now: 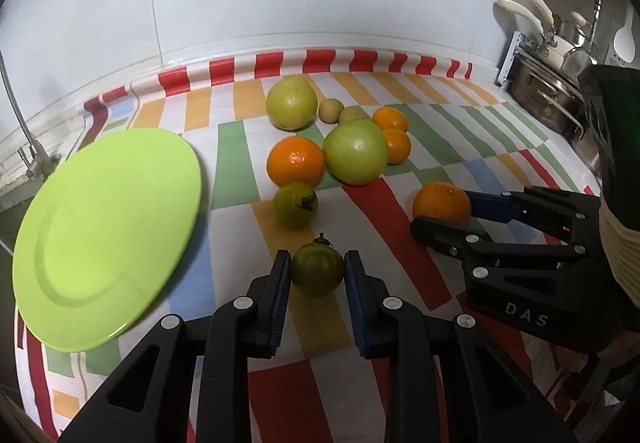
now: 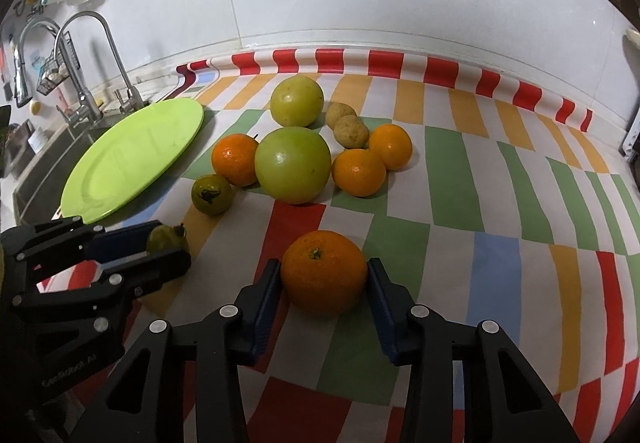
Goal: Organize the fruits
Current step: 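Carry the green tomato and orange over the green plate with both grippers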
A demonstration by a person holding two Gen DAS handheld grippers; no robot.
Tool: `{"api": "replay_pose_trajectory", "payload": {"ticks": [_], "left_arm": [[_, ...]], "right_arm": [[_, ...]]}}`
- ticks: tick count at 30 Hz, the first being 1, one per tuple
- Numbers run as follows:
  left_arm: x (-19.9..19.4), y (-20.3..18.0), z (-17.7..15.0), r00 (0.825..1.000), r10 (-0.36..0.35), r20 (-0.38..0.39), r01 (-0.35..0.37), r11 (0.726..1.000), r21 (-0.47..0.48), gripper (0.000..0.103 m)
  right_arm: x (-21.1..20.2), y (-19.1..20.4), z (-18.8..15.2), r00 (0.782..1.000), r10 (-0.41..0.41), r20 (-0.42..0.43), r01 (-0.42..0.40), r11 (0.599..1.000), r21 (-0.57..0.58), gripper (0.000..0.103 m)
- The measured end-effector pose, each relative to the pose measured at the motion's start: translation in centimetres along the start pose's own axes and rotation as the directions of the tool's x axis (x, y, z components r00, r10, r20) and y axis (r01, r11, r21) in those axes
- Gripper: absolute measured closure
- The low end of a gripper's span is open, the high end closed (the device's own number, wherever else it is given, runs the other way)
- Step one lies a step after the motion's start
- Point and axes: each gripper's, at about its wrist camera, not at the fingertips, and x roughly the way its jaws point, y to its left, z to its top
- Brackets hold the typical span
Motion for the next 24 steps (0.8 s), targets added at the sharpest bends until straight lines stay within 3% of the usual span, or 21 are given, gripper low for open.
{"api": "replay_pose_trajectory", "payload": {"ticks": [16,24], "left_arm": [[-7.1,0.8,0.1,0.989,0.005,0.150,-0.005,1.000,-0.004,0.076],[-9.6,2.9,0.6,0.983,0.031,0.181,-0.026,0.999,-0.029,0.076]], "right_arm": [[-6.8,3.6,-0.1,0.991,-0.034,0.126,0.034,0.999,0.001,0.060],[-9.0,6.4,0.9,0.983,-0.022,0.183,0.024,1.000,-0.012,0.060]]}}
